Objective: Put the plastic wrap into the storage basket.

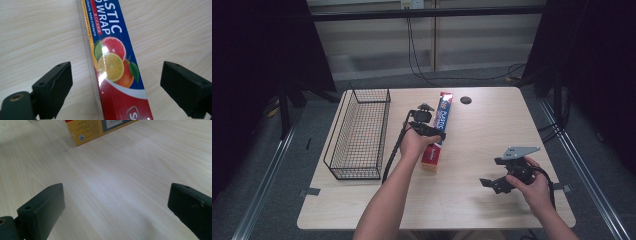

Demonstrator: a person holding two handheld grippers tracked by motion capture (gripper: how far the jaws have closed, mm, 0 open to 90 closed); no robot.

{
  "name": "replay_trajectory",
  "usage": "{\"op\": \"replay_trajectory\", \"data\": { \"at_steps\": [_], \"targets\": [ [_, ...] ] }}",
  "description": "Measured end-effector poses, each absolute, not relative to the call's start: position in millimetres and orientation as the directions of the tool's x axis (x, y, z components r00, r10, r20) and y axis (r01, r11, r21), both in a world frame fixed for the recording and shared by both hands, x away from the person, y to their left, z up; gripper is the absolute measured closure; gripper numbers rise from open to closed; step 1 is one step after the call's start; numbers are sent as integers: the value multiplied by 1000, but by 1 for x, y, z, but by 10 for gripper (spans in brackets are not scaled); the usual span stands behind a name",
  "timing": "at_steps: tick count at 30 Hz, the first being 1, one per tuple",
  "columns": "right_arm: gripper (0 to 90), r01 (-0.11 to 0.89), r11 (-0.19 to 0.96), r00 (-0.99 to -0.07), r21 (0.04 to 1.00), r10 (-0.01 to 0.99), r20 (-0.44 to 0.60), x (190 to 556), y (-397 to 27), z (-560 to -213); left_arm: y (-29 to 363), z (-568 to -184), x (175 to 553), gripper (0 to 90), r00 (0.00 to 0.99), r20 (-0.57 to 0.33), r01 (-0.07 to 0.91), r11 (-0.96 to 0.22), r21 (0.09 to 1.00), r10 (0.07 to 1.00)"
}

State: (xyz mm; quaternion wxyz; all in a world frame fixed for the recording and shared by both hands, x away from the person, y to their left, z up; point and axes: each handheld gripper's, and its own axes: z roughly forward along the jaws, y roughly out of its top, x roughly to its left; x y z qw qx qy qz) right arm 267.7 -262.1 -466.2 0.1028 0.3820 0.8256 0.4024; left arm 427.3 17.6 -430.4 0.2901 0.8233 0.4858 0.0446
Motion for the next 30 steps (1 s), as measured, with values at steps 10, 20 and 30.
{"op": "replay_trajectory", "data": {
  "at_steps": [10,20,30],
  "targets": [
    [9,546,380,-687,747,714,139,268,-263,-466,7,-438,436,154,525,-184,774,-375,510,831],
    [9,545,377,-687,749,713,141,268,-264,-465,5,-445,441,226,509,-164,782,-374,498,845],
    [9,543,378,-690,750,710,140,268,-263,-465,-3,-455,442,302,504,-173,799,-381,466,846]
  ]
}}
